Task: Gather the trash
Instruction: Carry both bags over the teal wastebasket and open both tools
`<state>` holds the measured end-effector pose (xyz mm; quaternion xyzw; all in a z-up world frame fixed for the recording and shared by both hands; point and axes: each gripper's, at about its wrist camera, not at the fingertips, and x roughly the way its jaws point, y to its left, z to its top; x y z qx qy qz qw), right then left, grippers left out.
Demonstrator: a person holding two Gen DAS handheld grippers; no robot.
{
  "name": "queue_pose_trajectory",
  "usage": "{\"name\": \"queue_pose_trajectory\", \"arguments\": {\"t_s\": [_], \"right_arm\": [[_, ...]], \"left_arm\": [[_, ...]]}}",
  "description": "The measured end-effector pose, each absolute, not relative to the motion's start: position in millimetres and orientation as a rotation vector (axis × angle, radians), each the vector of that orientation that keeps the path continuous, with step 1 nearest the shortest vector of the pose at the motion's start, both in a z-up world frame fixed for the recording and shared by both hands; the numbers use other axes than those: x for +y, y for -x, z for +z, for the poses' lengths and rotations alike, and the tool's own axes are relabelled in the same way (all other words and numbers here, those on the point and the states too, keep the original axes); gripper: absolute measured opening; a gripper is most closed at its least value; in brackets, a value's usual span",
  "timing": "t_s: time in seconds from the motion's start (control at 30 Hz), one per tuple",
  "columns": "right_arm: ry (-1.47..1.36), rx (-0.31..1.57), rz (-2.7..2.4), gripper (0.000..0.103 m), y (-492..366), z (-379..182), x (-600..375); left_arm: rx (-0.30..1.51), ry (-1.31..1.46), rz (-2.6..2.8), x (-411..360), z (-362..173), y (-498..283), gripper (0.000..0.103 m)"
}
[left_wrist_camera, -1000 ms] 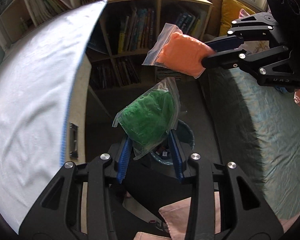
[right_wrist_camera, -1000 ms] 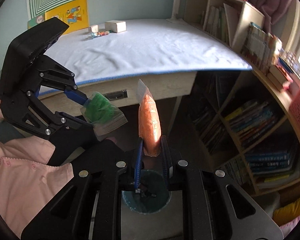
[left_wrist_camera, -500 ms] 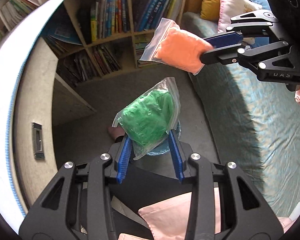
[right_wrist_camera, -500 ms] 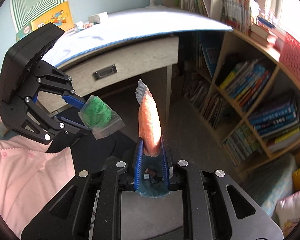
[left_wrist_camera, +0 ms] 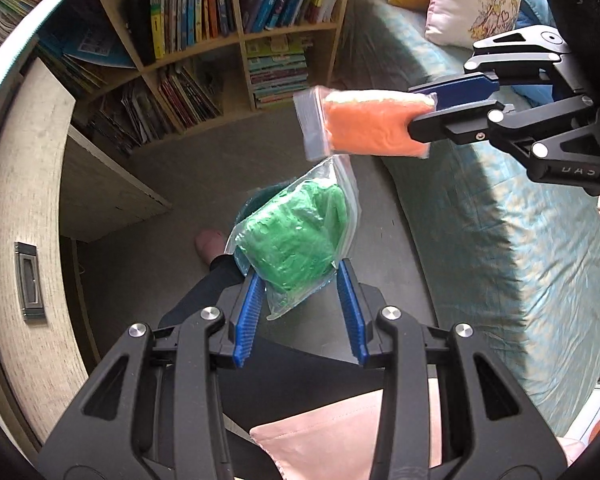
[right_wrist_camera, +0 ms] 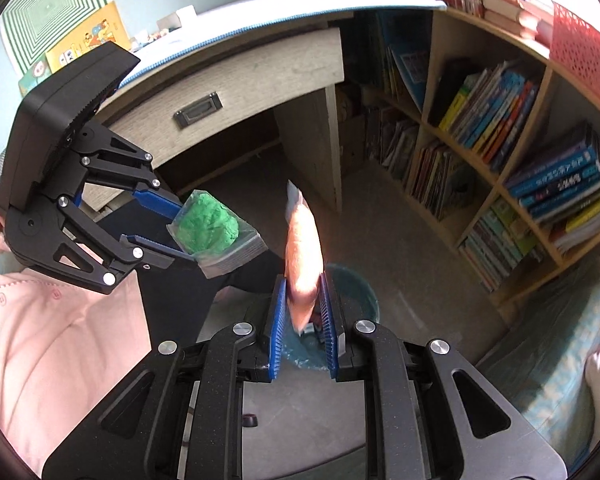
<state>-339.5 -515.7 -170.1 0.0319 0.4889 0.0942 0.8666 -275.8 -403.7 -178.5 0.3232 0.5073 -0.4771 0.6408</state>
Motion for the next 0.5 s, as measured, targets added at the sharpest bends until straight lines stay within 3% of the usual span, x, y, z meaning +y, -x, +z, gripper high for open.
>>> {"name": "queue_pose_trajectory", "arguments": {"t_s": [0.5], "right_arm": [[-0.116,1.058,0.208,0.018,334.4,-191.7,-519.4]], "left_arm": [[1.196,-0.761,-1.099,-417.8,-202.0,278.3,0.037]]}}
